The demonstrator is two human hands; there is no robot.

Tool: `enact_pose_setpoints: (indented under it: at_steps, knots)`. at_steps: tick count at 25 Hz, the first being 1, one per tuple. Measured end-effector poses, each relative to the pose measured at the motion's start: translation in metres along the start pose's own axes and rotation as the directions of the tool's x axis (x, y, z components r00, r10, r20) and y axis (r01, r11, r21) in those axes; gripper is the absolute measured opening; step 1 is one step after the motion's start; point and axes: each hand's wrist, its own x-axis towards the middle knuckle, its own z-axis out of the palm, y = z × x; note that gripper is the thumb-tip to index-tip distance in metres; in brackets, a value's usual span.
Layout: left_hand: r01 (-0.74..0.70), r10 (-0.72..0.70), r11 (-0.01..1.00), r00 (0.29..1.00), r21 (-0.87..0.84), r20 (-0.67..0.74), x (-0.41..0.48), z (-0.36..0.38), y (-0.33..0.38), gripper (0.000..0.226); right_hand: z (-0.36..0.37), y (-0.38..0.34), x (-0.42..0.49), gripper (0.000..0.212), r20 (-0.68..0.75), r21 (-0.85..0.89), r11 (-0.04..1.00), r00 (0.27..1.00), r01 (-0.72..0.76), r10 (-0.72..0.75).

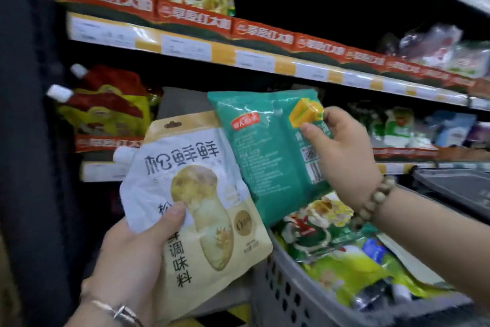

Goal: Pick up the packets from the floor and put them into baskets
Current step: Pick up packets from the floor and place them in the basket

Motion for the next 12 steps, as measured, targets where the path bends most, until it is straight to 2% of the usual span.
enact_pose_setpoints:
  at_steps: [3,6,9,12]
  knots:
    - [0.035,-0.037,0.999,0.995,0.022,0.098,0.000,0.061,-0.012,0.009,-0.060,0.024,0.020,0.017,-0.038,-0.068,0.997,0.999,0.033,-0.035]
    - [0.084,-0.086,0.996,0.984,0.020,0.155,0.004,0.120,-0.026,0.007,-0.116,0.057,0.035,0.018,-0.050,-0.146,0.989,0.999,-0.016,0.009]
    - [0.091,-0.094,0.996,0.984,0.025,0.153,0.012,0.176,-0.037,0.010,-0.157,0.092,0.043,0.019,-0.050,-0.235,0.968,0.996,-0.084,0.075]
    - [0.084,-0.094,0.993,0.987,0.085,0.131,0.025,0.221,-0.062,0.025,-0.180,0.142,0.048,0.024,-0.048,-0.294,0.938,0.983,-0.186,0.180]
